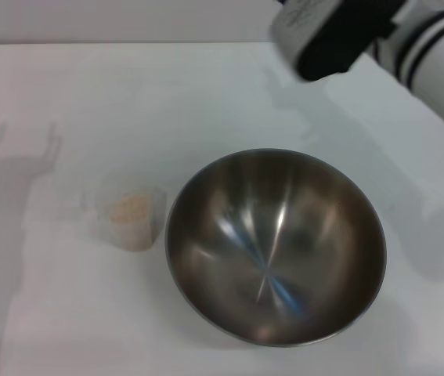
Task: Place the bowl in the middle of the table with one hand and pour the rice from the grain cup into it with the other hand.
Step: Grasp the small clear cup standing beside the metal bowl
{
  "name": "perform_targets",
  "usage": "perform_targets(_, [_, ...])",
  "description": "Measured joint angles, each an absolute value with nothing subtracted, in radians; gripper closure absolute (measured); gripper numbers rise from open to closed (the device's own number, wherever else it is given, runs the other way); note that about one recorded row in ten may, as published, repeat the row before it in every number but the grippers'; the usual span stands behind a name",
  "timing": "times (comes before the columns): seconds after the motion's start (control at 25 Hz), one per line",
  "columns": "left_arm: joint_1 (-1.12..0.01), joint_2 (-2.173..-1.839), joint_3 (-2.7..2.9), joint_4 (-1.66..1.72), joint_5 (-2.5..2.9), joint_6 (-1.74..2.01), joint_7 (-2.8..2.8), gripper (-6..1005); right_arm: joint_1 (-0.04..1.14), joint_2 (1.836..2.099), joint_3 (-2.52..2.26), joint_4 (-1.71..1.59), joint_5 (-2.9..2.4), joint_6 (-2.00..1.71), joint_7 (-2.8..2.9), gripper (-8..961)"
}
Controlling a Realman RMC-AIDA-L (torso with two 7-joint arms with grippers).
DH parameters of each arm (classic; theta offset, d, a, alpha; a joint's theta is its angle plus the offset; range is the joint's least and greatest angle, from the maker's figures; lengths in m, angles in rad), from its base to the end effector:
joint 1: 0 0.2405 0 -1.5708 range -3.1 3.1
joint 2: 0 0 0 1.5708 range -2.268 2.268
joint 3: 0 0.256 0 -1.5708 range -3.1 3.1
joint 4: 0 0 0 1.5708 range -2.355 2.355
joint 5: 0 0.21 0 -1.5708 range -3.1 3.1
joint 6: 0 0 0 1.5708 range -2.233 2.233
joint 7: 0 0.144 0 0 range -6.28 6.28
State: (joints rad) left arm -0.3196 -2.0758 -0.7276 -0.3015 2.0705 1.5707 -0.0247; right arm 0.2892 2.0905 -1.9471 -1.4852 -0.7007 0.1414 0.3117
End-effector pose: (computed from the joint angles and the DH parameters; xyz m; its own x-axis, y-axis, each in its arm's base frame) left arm -0.3005 0.2887 0.0193 0.6117 -0.4155 0.6732 0.7285 -0.0360 -0.6841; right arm 0.1013 0.3747 -0.0103 0.9708 0.2261 -0.0797 0.0028 -0.3430 -0.9393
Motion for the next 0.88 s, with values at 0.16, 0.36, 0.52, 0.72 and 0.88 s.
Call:
perform_targets(0.16, [-0.324, -2.076, -0.730, -0.300, 2.071, 1.569, -0.025, 215, 0.252, 2.087, -1.846, -1.416, -0.731, -0.043, 0.579, 475])
perform_targets(0.36, [-0.325, -2.075, -0.729, -0.300, 2.071, 1.568, -0.025, 214, 0.199, 2.085, -1.660, -1.228, -0.679, -0.434, 0.812, 474])
perform_targets(0.52, [-0.313, -2.075, -0.724, -0.307, 2.074, 1.572, -0.025, 214, 0.184, 2.082, -1.502, -0.994, -0.557, -0.778, 0.806, 474])
perform_targets(0.72, [-0.278, -2.077, -0.674, -0.311, 2.078, 1.613, -0.025, 214, 0.215, 2.080, -1.309, -0.695, -0.540, -1.080, 0.716, 474])
perform_targets(0.88, [-0.254, -2.075, -0.602, -0.304, 2.079, 1.661, -0.025, 215, 0.253, 2.080, -1.204, -0.516, -0.538, -1.179, 0.568, 474])
